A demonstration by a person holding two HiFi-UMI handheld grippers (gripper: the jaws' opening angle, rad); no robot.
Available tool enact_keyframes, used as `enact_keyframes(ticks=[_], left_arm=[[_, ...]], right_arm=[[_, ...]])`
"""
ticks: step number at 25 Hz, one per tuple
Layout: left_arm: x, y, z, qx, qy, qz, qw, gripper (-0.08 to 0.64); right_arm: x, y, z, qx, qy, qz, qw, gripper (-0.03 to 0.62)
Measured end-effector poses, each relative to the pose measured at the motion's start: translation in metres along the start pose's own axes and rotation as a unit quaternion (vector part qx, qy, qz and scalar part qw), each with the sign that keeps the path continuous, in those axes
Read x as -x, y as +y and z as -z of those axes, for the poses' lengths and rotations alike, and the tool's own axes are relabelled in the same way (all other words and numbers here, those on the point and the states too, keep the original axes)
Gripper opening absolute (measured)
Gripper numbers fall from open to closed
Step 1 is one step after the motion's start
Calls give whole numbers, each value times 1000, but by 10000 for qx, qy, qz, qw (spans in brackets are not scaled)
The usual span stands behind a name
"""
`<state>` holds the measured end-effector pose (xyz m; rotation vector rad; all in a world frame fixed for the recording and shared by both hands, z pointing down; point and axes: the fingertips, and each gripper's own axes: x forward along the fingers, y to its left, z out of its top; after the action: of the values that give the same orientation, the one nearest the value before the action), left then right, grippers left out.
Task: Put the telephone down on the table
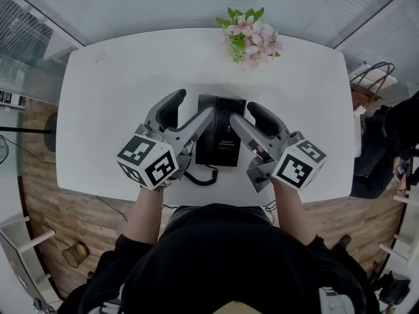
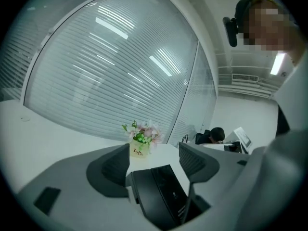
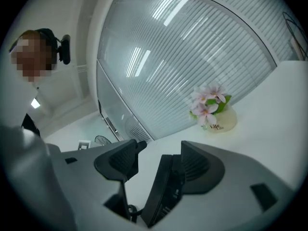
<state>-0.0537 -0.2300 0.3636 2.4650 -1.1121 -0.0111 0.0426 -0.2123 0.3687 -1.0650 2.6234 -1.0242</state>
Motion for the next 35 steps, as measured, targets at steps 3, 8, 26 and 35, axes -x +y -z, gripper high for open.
enact_keyframes(ticks=[3,8,26,35], left_arm=[[3,-7,-13,-229,-116,-7,9997,324],[6,-16,-30,-567,-258,-30,9981,324],[11,-44,-67,-1005,-695,140,9924,322],[9,-52,-70,-1093,-724,261,9910,291]], right_arm=[[1,11,-11,438,-125,-35,9990,284],[1,27,-25,950,-249,-62,9951,284],[12,59,-70,1880,-966,-56,9774,272],[12,69,-82,2076,-1140,-51,9715,241]])
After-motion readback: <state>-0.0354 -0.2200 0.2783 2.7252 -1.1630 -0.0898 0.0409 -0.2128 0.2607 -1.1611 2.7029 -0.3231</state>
